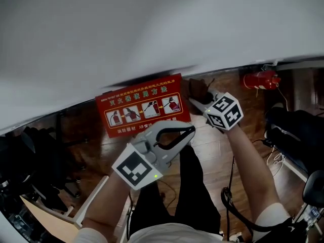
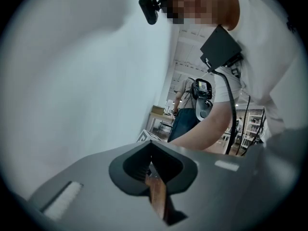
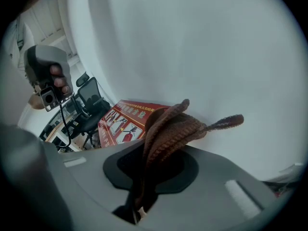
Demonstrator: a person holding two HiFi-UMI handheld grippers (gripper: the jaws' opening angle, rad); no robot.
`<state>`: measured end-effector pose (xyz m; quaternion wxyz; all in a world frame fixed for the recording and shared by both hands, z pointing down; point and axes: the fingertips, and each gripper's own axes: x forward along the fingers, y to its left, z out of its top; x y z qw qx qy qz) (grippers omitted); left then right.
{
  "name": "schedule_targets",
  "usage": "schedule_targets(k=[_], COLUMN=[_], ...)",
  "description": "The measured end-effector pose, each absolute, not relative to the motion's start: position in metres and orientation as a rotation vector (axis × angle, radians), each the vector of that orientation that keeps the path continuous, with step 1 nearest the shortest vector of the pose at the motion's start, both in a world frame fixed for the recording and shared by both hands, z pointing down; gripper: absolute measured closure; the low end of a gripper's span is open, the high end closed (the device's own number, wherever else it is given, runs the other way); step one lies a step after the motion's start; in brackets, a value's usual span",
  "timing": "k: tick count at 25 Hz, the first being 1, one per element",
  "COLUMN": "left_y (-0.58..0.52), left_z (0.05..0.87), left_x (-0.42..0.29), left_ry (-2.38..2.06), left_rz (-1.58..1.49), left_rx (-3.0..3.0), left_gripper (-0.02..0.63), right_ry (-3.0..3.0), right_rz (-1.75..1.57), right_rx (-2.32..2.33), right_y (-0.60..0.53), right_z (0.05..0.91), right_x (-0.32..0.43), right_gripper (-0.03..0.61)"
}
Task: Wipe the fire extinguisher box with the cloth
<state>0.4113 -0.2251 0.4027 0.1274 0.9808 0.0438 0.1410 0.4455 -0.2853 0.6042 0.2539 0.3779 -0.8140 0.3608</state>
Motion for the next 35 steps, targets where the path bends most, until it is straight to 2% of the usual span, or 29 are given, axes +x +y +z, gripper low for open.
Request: schedule_targets(k=[4,15,32,35], left_y=[-0.228,-0.235,-0.251,-0.247], left_z=[0.419,0.466,0.487,0.491], left_x=[0.422,0.441,0.492,0.498], left_ry=[0.167,0.243,0.236,0.266], left_rz=[0.472,0.7,0.548,0.524], left_rx=[2.86,2.846,2.856,2.877], left_gripper=[0.614,0.614,0.614,0.614], right_ry=[-2.213,-2.241,-2.075,-2.035], right_rz=[1.044,1.214,1.333,1.311], right_rx=[1.056,1.0,0.88,0.923], right_y=[-0.281,-0.282,-0.273,-0.273], right_z=[0.623,0.708,0.928,0.941], right_x=[0.456,0.42,0.407,0.422], right_gripper=[0.526,0.526,0.526,0.526])
